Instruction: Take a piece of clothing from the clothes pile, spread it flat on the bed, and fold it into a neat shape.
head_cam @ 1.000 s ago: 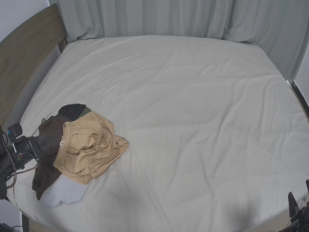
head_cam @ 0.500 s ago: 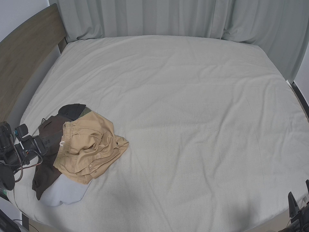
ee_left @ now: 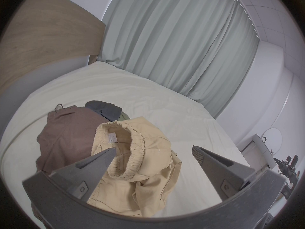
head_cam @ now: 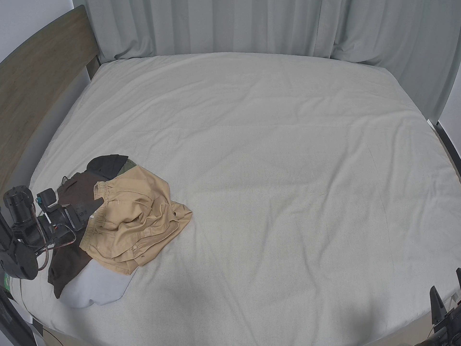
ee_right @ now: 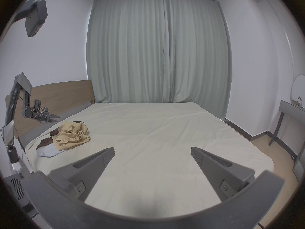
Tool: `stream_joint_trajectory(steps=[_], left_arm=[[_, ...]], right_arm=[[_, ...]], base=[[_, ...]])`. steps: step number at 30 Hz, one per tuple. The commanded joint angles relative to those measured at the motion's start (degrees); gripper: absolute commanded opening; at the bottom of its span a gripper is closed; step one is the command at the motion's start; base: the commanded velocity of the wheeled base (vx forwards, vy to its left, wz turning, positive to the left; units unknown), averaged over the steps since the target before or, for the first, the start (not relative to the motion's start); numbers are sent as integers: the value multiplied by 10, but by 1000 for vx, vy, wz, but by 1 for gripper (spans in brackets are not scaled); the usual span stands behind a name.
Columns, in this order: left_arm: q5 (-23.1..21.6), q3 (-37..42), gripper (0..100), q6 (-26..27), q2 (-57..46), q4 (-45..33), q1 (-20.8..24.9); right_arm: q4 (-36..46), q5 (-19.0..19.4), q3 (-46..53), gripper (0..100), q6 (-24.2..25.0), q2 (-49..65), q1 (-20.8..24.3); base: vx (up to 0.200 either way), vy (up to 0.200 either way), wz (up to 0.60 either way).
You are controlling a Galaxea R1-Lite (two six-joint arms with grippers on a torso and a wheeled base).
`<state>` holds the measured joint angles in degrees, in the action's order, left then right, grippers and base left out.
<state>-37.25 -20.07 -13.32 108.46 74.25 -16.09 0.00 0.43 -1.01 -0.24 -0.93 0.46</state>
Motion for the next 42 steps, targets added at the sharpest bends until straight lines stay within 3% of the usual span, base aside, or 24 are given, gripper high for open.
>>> stream_joint_trajectory(steps=[1,42], left_arm=[[0,-9,100,-3,32,2,15],[8,-67,100,-50,94,13,71]], right_arm=[[0,0,10,100,0,9,1],[0,0,10,100,1,9,1]], base=[[0,0,0],[0,0,0]])
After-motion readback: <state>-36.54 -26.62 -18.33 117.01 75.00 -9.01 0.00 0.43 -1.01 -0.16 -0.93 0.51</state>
